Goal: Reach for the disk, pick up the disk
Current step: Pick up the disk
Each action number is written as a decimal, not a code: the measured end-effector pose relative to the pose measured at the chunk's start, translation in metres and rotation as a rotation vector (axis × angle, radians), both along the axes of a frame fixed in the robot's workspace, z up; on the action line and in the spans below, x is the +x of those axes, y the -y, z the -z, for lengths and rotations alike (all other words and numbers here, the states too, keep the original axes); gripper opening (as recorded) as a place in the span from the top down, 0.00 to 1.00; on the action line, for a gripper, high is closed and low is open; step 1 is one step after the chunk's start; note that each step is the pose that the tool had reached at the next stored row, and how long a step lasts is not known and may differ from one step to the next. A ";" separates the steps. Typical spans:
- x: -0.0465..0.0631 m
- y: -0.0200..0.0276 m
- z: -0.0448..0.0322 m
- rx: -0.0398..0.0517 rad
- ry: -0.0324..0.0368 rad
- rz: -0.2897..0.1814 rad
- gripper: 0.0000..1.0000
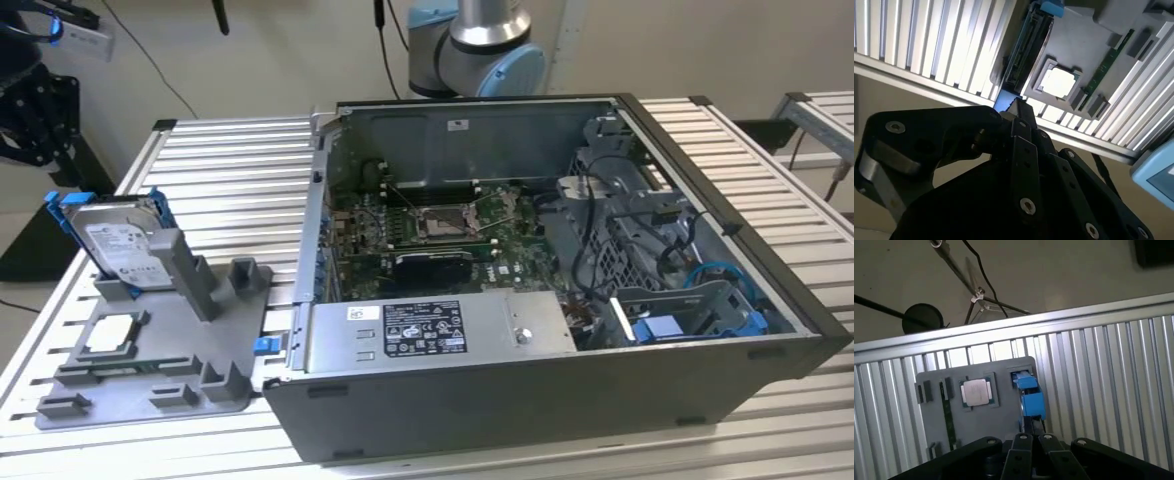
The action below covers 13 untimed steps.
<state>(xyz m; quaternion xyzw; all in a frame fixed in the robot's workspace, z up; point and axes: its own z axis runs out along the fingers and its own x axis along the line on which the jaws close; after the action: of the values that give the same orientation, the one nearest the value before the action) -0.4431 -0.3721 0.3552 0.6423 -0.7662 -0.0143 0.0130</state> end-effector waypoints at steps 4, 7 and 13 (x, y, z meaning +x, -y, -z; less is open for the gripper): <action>0.000 0.0000 0.0000 0.0000 0.0000 -0.001 0.00; 0.000 0.0000 0.0000 0.0000 -0.0001 -0.002 0.00; 0.000 0.0000 0.0000 0.0000 0.0000 -0.005 0.00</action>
<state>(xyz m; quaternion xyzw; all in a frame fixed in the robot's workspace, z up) -0.4431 -0.3721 0.3552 0.6444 -0.7645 -0.0142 0.0130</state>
